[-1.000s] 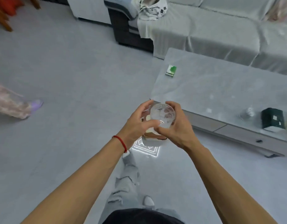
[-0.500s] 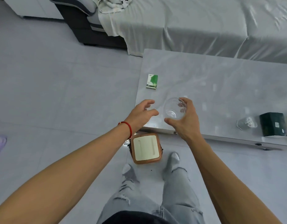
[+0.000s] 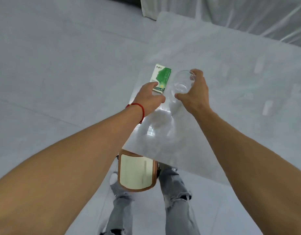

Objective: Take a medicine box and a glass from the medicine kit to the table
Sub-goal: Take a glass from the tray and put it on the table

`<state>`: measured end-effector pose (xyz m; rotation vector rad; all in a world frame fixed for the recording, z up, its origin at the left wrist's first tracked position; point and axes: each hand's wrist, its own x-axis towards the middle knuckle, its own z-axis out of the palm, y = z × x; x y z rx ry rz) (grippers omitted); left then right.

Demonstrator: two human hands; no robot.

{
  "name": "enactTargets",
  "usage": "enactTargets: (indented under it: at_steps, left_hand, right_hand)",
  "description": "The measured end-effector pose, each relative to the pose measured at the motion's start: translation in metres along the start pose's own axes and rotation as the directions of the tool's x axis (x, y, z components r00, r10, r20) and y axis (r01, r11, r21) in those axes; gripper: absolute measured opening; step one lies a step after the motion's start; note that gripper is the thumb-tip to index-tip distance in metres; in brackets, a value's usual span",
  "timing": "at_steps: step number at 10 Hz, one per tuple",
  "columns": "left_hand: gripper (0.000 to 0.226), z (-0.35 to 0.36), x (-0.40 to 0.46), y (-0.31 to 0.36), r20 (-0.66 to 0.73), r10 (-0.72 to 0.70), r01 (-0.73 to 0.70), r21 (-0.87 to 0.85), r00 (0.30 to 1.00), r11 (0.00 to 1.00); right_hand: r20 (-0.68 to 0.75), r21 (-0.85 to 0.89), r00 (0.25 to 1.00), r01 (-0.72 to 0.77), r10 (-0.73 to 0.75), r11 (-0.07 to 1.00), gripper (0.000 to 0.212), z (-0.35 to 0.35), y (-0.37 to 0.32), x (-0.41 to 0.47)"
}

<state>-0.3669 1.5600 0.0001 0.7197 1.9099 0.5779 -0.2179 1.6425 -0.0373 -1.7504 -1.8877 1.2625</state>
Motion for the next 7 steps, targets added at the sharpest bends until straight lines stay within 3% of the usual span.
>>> enactTargets:
  at_steps: [2,5,7]
  left_hand:
    - [0.047,0.020,0.077,-0.022,-0.019,0.035,-0.030,0.194,0.999,0.981]
    - [0.052,0.022,0.089,-0.038,-0.016,0.046,-0.042,0.178,0.999,0.983]
    - [0.047,0.022,0.087,-0.032,-0.066,0.007,0.002,0.135,0.998,0.991]
  right_hand:
    - [-0.027,-0.026,0.998,0.050,-0.051,0.998,0.082,0.035,0.022,0.054]
    - [-0.069,-0.077,0.993,0.088,-0.093,0.993,0.084,0.042,0.029,0.052]
    - [-0.018,-0.135,0.996,0.080,-0.083,0.988,0.097,0.039,0.026,0.049]
